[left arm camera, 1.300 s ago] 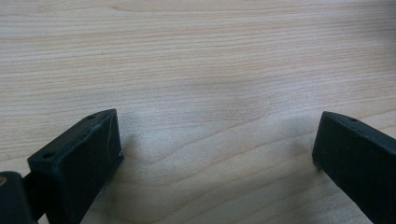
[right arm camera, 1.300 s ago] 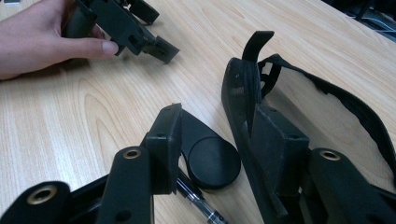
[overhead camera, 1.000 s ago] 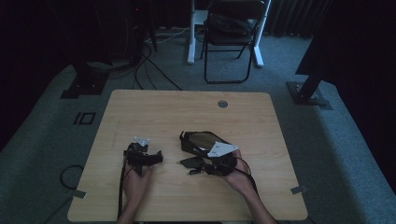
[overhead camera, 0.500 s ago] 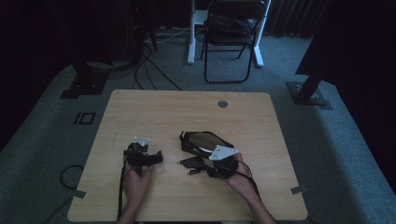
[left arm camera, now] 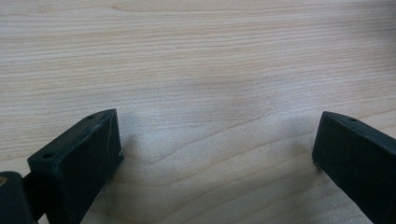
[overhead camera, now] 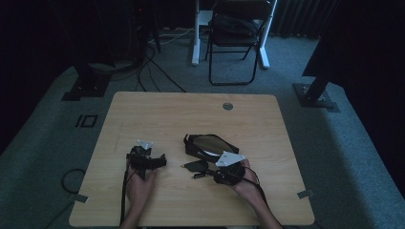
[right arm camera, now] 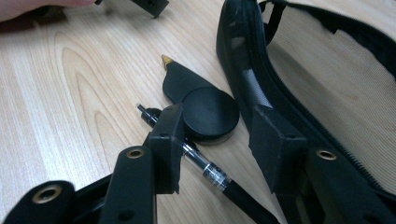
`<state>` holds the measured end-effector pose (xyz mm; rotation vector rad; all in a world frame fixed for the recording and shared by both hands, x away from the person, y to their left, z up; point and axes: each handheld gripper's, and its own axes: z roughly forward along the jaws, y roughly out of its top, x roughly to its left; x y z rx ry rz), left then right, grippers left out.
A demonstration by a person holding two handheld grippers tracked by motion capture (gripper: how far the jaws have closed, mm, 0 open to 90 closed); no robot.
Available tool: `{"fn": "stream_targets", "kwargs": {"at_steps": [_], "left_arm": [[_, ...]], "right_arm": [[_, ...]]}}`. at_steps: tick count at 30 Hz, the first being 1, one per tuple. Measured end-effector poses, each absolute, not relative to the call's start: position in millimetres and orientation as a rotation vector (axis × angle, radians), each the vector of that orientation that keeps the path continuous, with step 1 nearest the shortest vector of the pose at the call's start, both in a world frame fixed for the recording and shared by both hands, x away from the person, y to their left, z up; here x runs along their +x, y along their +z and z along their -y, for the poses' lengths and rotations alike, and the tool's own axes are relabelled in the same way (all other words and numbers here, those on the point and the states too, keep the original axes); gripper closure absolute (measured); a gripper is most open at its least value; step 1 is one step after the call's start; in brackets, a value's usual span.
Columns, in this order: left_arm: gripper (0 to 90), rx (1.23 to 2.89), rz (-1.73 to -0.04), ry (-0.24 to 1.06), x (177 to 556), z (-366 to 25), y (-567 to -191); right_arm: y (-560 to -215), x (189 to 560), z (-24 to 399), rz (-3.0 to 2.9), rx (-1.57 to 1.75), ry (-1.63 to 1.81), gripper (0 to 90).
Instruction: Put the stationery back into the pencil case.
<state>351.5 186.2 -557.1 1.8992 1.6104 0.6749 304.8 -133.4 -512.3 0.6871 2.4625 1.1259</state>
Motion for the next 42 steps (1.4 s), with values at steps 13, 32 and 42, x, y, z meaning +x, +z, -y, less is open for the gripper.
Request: {"fn": "stream_targets", "kwargs": {"at_steps": [13,32,42], "left_arm": [[1.5,1.899,-1.611,0.675,351,-186,-557],[1.5,1.899,-1.611,0.675,351,-186,-557],[1.5,1.899,-1.611,0.675,351,-186,-557]], "right_arm": [[-522,302,130,-2.485,0.664,1.049,62.5],[-544,304,123,-2.583,0.649,0.918,63.2],[-542,299,121,-2.597,0.624,0.925,74.4]]}}
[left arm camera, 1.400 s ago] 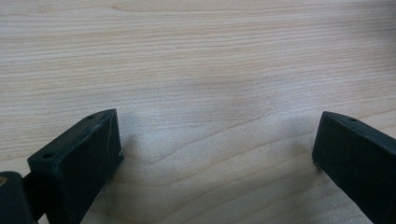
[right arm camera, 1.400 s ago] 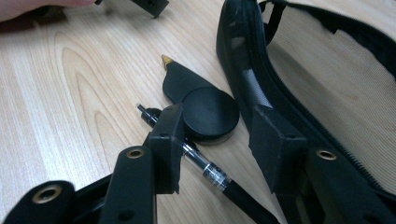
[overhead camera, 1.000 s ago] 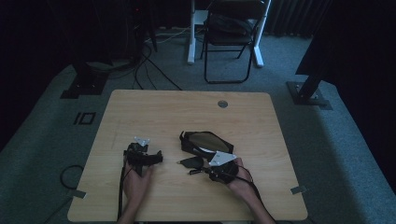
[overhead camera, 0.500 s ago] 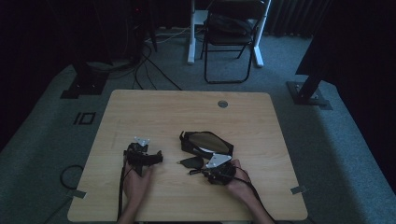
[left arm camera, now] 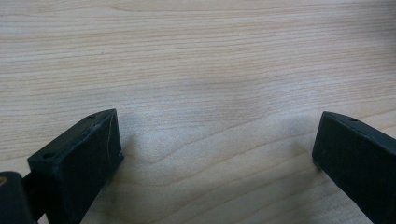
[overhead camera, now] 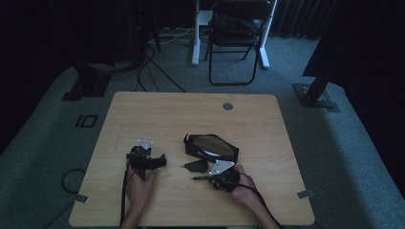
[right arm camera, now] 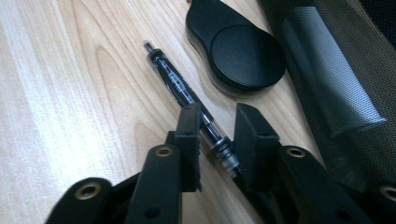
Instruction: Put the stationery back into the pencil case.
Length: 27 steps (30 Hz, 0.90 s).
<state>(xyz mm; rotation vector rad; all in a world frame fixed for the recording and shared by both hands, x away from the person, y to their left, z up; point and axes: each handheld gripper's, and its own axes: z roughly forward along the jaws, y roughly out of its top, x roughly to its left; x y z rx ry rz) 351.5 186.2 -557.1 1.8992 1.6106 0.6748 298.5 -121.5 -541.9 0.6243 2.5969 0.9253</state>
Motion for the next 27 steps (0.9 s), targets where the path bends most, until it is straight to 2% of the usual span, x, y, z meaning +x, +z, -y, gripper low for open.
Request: {"fn": "stream_targets", "kwargs": {"at_steps": [2,11,27], "left_arm": [[1.5,1.899,-1.611,0.675,351.5,-186.2,-557.1],[1.5,1.899,-1.611,0.675,351.5,-186.2,-557.1],[1.5,1.899,-1.611,0.675,351.5,-186.2,-557.1]], "right_arm": [[-542.1,296.9,120.5,-2.619,0.615,0.928,77.4],[-544.6,297.1,118.3,-2.639,0.605,0.925,74.0],[-543.5,296.0,119.0,-2.641,0.630,0.928,78.3]]}}
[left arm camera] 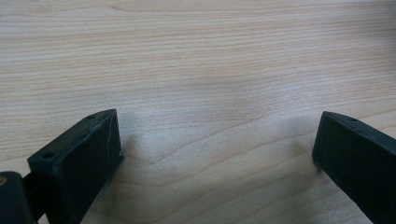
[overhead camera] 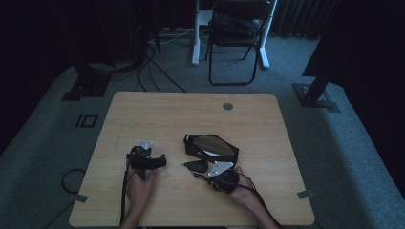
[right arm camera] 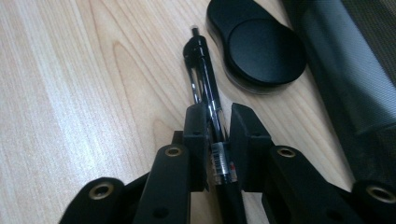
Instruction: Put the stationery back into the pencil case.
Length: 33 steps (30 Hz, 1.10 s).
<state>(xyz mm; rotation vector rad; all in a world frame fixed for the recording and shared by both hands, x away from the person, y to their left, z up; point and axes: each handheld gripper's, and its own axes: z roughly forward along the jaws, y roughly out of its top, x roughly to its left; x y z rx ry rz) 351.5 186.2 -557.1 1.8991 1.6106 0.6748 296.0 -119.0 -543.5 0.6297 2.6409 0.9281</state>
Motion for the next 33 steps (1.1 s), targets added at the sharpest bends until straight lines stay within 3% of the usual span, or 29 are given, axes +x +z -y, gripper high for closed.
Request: {"fn": "stream_targets", "kwargs": {"at_steps": [17,21,24,33], "left_arm": [[1.5,1.899,-1.610,0.675,351.5,-186.2,-557.1],[1.5,1.899,-1.611,0.675,351.5,-186.2,-557.1],[1.5,1.899,-1.610,0.675,351.4,-186.2,-557.1],[1.5,1.899,-1.611,0.675,351.5,-186.2,-557.1]], "right_arm": [[-544.7,297.2,119.5,-2.657,0.648,0.945,78.2],[-544.2,299.5,122.4,-2.717,0.667,0.979,69.2],[-543.4,297.9,122.1,-2.722,0.657,0.965,76.7],[-543.5,293.7,119.8,-2.688,0.640,0.941,79.8]]}}
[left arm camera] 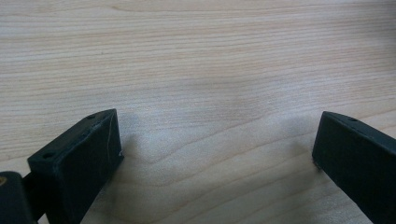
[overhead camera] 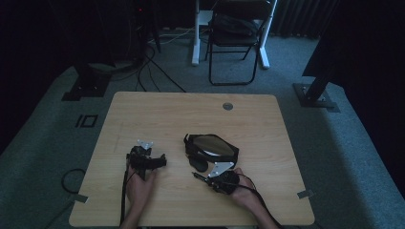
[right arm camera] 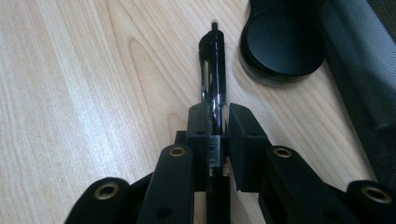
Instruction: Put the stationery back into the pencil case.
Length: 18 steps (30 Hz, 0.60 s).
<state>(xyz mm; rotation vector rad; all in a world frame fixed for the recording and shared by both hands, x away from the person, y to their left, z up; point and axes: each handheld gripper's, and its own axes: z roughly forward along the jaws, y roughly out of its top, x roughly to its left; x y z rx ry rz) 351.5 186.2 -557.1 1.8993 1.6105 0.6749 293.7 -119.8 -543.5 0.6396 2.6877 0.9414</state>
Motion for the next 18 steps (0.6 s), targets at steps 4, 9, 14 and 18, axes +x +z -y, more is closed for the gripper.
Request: {"fn": "stream_targets", "kwargs": {"at_steps": [4,9,14,18], "left_arm": [[1.5,1.899,-1.611,0.675,351.5,-186.2,-557.1],[1.5,1.899,-1.611,0.675,351.5,-186.2,-557.1],[1.5,1.899,-1.611,0.675,351.5,-186.2,-557.1],[1.5,1.899,-1.611,0.675,351.5,-186.2,-557.1]], "right_arm": [[-542.9,293.3,119.7,-2.674,0.645,0.956,79.8],[-541.7,292.7,119.8,-2.666,0.647,0.973,79.8],[-540.4,292.8,120.7,-2.656,0.650,0.981,79.8],[-536.8,292.6,122.7,-2.640,0.652,0.993,79.8]]}}
